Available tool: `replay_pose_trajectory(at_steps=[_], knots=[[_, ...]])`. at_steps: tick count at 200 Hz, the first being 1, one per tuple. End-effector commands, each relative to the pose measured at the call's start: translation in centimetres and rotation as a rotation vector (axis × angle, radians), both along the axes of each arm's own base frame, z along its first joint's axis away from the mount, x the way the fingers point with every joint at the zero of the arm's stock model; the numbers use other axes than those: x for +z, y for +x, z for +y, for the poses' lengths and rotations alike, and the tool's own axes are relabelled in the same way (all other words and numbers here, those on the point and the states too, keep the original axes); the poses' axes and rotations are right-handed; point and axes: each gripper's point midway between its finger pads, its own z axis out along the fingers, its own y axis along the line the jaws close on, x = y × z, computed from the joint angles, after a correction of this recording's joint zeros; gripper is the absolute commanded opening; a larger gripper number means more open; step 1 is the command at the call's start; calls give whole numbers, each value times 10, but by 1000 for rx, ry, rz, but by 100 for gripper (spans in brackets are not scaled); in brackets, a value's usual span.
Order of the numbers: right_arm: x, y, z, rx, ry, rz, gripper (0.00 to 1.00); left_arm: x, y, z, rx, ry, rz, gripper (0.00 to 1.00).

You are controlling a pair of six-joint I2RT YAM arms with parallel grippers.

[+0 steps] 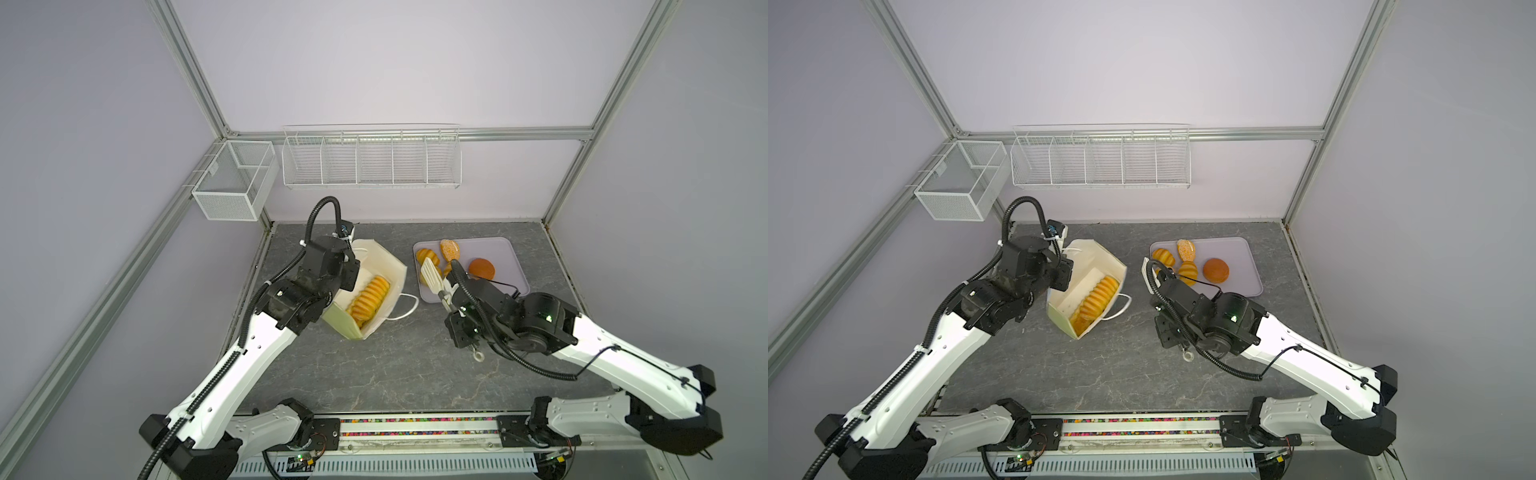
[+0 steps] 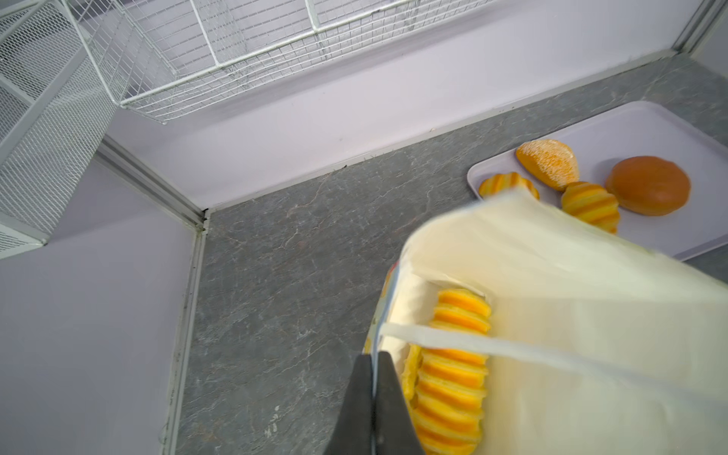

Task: Take the fake bread out of the paper bag
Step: 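Move the empty tongs back toward the bag opening with the right gripper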

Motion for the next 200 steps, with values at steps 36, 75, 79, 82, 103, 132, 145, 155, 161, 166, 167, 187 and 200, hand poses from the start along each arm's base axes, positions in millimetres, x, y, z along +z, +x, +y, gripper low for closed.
replay_pose_trajectory(at_steps=[36, 75, 79, 82, 103, 132, 145, 155, 161, 166, 167, 187, 200], knots=[[-28, 8, 11, 37, 63, 82, 18, -37, 18, -53, -30, 235, 64, 0], [-36, 8, -20, -21, 48, 90, 18, -50, 20, -100, -103, 110, 132, 0], [-36, 8, -23, -27, 52, 85, 18, -52, 20, -103, -113, 95, 137, 0], [-39, 5, -30, -33, 30, 100, 18, -53, 19, -107, -121, 85, 141, 0], [-42, 0, -54, -66, 0, 98, 18, -61, 15, -119, -147, 46, 164, 0], [-44, -8, -78, -87, -59, 81, 19, -77, -1, -132, -180, 12, 202, 0], [-46, -13, -77, -77, -41, 97, 19, -85, -10, -141, -199, 0, 214, 0], [-48, -18, -72, -59, -9, 117, 19, -91, -16, -145, -208, -10, 229, 0], [-49, -20, -68, -47, 13, 130, 19, -93, -19, -148, -209, -20, 240, 0], [-51, -23, -64, -34, 32, 142, 19, -95, -22, -150, -212, -29, 247, 0], [-51, -24, -63, -32, 38, 145, 19, -96, -23, -151, -213, -29, 249, 0], [-57, -33, -52, -4, 104, 181, 19, -102, -29, -159, -220, -52, 260, 0], [-62, -39, -48, 5, 123, 198, 19, -107, -30, -163, -219, -61, 272, 0]])
